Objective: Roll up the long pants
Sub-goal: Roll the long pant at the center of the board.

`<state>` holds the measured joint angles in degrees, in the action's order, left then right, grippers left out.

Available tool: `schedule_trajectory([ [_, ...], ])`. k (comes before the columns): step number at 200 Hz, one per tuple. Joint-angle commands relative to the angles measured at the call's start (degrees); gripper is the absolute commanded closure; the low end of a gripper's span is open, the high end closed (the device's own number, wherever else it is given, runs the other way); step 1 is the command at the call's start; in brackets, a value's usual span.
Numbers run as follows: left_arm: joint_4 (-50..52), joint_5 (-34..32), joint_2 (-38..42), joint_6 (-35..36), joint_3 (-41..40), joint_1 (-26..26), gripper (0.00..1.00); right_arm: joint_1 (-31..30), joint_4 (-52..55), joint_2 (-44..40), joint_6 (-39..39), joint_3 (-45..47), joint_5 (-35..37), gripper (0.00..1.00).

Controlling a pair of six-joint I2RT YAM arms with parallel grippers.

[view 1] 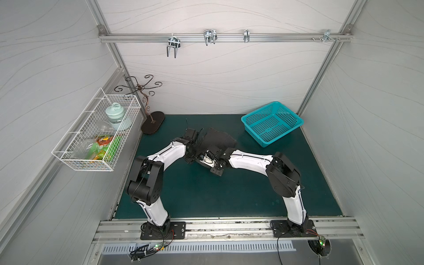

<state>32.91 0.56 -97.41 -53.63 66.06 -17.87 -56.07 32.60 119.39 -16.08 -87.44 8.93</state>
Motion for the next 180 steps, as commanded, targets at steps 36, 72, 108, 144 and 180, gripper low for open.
schedule_trajectory([
  [36, 11.6, -11.8, 4.1, 2.4, 7.1, 0.8, 0.19, 2.5, 14.0, 9.0, 4.6, 3.6, -10.8, 1.00],
  [72, 13.3, -16.9, 8.0, 1.2, 7.8, 0.9, 0.19, 4.2, 17.2, 12.2, 5.2, 0.9, -15.5, 1.00],
  [108, 13.1, -21.0, 14.8, -0.7, 5.4, 0.9, 0.19, 6.9, 19.3, 14.7, 5.8, -0.3, -23.2, 1.00],
  [144, 11.0, -19.8, 19.5, -1.1, 2.0, 0.9, 0.18, 10.7, 22.7, 18.5, 5.9, -3.7, -36.1, 1.00],
  [180, 11.6, -16.3, 20.1, -3.1, -0.7, 0.9, 0.19, 14.0, 26.7, 22.7, 6.2, -6.9, -47.8, 1.00],
])
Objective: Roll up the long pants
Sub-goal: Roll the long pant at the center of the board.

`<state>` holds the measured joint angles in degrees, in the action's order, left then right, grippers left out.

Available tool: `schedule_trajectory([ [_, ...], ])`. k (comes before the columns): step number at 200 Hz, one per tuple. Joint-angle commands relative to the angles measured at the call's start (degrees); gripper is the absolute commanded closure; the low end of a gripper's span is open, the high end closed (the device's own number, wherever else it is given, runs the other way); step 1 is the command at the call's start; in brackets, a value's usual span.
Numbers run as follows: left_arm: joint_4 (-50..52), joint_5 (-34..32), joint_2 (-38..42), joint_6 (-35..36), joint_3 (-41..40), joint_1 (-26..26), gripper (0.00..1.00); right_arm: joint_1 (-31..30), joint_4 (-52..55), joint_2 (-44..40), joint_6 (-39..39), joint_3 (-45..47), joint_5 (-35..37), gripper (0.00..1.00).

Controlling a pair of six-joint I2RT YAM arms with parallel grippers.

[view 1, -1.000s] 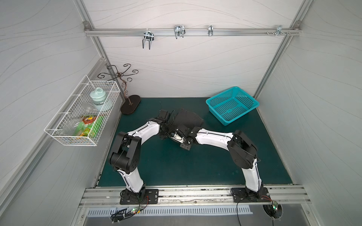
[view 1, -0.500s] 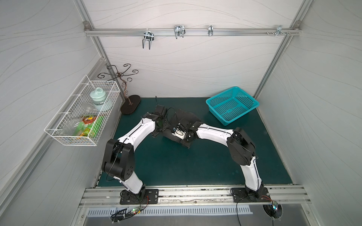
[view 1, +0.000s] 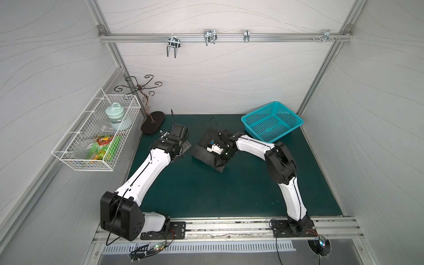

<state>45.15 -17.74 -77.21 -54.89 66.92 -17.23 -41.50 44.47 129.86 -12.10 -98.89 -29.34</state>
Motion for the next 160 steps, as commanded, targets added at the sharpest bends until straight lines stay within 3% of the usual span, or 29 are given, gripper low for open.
schedule_trajectory([
  [1, -0.6, 2.1, -0.1, -1.9, -1.7, 0.3, 0.19, -0.4, 15.0, 12.4, 2.2, 4.5, -9.8, 1.00],
  [55, -2.7, 7.4, -0.2, -2.9, -5.6, 0.2, 0.21, 1.8, 20.5, 20.6, 6.2, 2.6, -14.5, 1.00],
  [111, -20.2, 17.8, -1.3, -5.0, -15.5, -0.4, 0.19, 3.4, 20.7, 22.1, 7.9, 3.3, -15.0, 1.00],
  [147, -26.5, 21.6, -3.1, -4.7, -18.1, -1.6, 0.12, 5.7, 21.4, 22.6, 8.4, 2.3, -14.4, 1.00],
  [151, -27.3, 21.7, -3.1, -4.6, -18.5, -1.8, 0.04, 5.8, 21.5, 22.7, 8.5, 2.2, -14.4, 1.00],
  [160, -30.5, 22.4, -3.0, -3.9, -19.8, -2.2, 0.01, 6.2, 21.5, 22.7, 8.5, 2.0, -14.5, 1.00],
])
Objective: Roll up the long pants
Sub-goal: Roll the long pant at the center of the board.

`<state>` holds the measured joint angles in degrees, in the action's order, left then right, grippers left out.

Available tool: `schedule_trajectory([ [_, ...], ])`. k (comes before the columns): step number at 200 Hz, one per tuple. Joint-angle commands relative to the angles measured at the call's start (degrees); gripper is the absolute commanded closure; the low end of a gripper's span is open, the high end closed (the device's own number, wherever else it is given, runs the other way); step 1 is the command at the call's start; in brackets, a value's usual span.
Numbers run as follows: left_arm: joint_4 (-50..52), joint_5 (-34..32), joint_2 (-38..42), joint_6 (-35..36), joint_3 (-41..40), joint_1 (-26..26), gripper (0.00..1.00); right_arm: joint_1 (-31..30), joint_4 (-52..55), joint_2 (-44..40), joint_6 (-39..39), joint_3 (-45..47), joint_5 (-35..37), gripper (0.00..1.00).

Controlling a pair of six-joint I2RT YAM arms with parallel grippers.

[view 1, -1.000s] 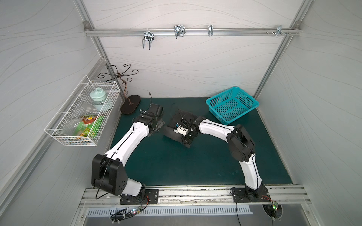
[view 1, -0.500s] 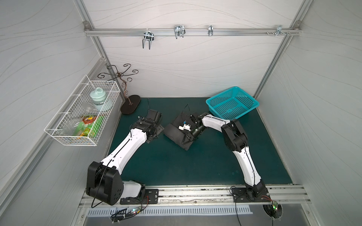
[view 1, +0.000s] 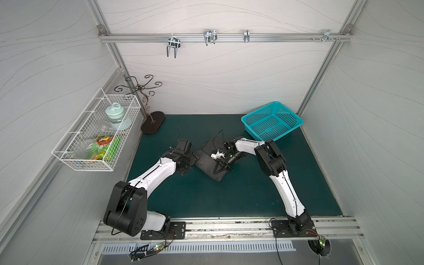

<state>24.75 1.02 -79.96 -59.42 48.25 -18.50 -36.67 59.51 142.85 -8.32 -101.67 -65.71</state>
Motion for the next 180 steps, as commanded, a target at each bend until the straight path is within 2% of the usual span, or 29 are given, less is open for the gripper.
schedule_trajectory([
  [1, -10.5, 3.8, -0.2, 0.6, -1.2, -1.0, 0.01, 1.4, 6.4, 9.7, 4.7, 4.8, 21.9, 1.00],
  [38, -24.4, 5.2, -0.2, -0.3, -7.4, -2.0, 0.01, 1.9, 6.7, 10.1, 4.7, 4.3, 21.8, 1.00],
  [91, -29.9, 6.3, -6.5, 0.6, -9.0, -2.0, 0.01, 2.4, 6.7, 9.3, 4.5, 4.3, 22.1, 1.00],
  [180, -35.9, 7.0, -19.0, 1.7, -4.3, -2.0, 0.03, 2.7, 6.3, 8.7, 4.4, 5.9, 22.1, 1.00],
])
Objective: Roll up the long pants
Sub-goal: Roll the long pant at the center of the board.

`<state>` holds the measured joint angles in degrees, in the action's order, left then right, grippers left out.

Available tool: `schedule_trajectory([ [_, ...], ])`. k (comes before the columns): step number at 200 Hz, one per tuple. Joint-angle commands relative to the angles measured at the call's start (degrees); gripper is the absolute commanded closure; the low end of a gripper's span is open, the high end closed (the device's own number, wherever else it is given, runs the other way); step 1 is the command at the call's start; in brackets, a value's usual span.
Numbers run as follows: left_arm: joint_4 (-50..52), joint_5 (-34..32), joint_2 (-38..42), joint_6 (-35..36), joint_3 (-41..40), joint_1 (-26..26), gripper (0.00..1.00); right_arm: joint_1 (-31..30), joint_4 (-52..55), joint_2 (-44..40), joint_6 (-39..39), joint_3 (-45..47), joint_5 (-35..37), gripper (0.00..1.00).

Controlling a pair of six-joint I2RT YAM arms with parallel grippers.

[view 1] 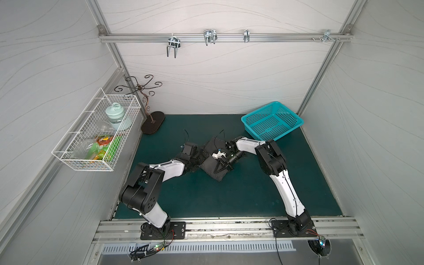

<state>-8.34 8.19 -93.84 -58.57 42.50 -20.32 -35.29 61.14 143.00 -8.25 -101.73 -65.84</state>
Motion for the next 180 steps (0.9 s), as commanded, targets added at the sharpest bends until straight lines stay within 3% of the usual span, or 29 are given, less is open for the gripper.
schedule_trajectory([
  [1, -2.8, -0.1, -5.3, 0.8, 1.5, -0.2, 0.04, 1.3, 4.7, 8.5, 4.3, 5.9, 22.2, 1.00],
  [73, -5.6, -0.1, -11.6, 0.6, 3.3, 0.1, 0.05, 1.8, 4.2, 7.8, 4.3, 7.4, 21.5, 1.00],
  [142, -11.5, 6.3, -18.0, 2.0, 6.5, 0.1, 0.08, 1.7, 5.1, 9.2, 4.3, 7.3, 21.3, 1.00],
  [180, -12.2, 8.9, -19.8, 3.3, 7.3, 0.0, 0.19, 1.1, 5.5, 9.7, 3.9, 6.6, 20.8, 1.00],
])
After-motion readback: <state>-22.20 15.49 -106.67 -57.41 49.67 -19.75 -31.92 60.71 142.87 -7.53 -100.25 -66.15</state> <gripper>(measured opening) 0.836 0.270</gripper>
